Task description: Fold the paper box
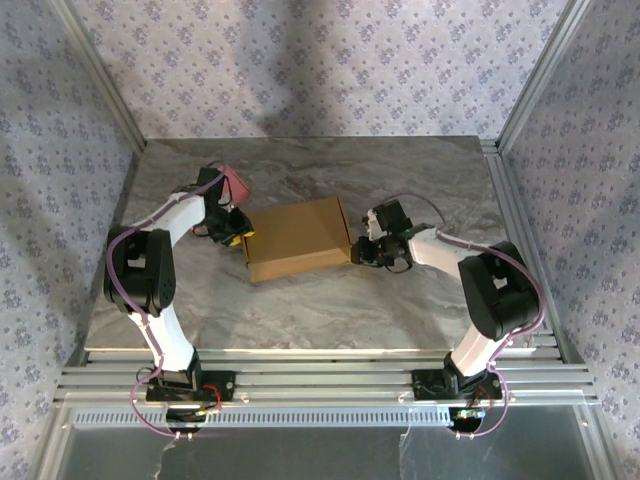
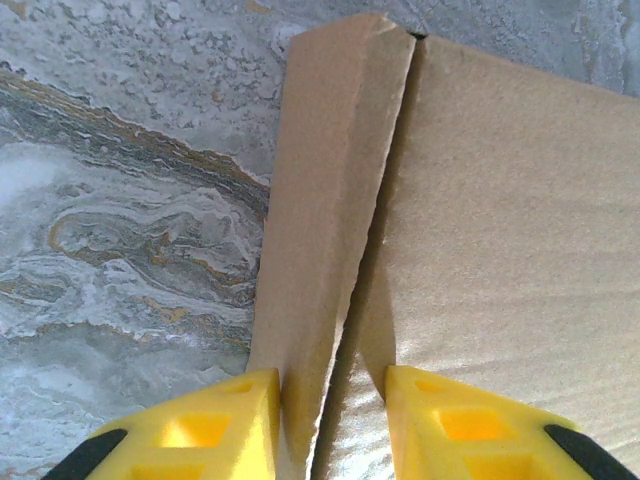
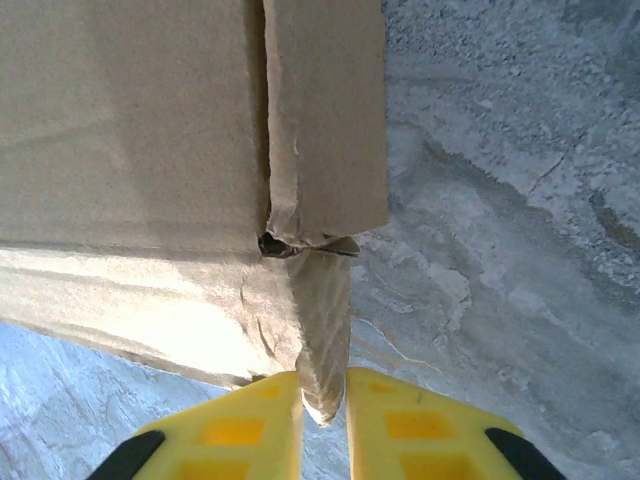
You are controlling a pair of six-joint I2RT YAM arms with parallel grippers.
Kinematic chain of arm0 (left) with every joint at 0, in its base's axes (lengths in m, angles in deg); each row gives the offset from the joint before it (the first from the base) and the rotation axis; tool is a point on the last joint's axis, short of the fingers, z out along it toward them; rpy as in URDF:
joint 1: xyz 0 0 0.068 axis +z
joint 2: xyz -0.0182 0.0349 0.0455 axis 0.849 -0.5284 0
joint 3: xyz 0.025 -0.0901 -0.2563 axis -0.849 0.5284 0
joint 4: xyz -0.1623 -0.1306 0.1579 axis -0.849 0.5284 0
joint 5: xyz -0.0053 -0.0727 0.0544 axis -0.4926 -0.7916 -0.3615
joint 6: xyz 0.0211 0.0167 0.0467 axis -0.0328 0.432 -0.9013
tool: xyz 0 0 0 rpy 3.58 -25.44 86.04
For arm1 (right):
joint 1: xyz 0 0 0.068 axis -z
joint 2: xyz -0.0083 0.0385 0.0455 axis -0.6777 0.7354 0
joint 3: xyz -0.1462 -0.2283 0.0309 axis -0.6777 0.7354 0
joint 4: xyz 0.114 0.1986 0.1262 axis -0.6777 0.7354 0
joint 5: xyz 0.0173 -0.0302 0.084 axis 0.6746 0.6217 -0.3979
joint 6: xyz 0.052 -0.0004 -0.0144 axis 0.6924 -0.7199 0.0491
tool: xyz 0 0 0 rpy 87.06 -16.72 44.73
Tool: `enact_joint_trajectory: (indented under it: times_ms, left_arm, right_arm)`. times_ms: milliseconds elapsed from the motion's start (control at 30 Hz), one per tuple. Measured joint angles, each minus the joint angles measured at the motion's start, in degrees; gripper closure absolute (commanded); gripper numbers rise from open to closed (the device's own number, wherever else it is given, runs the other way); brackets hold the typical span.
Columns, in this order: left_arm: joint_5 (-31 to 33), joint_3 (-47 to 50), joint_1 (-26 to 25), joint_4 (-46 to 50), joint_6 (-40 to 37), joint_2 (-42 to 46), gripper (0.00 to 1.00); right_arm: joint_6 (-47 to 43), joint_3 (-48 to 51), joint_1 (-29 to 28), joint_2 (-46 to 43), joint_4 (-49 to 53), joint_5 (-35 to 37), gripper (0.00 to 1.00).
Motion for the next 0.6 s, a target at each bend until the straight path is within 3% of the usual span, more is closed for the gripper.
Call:
enact_joint_trajectory:
  times_ms: [600]
  left_arm:
    - [0.42, -1.38, 0.07, 2.36, -1.05, -0.76, 0.68]
  right_arm:
    - [-1.03, -4.26, 1.11, 6.21, -3.37, 0.33, 0.9]
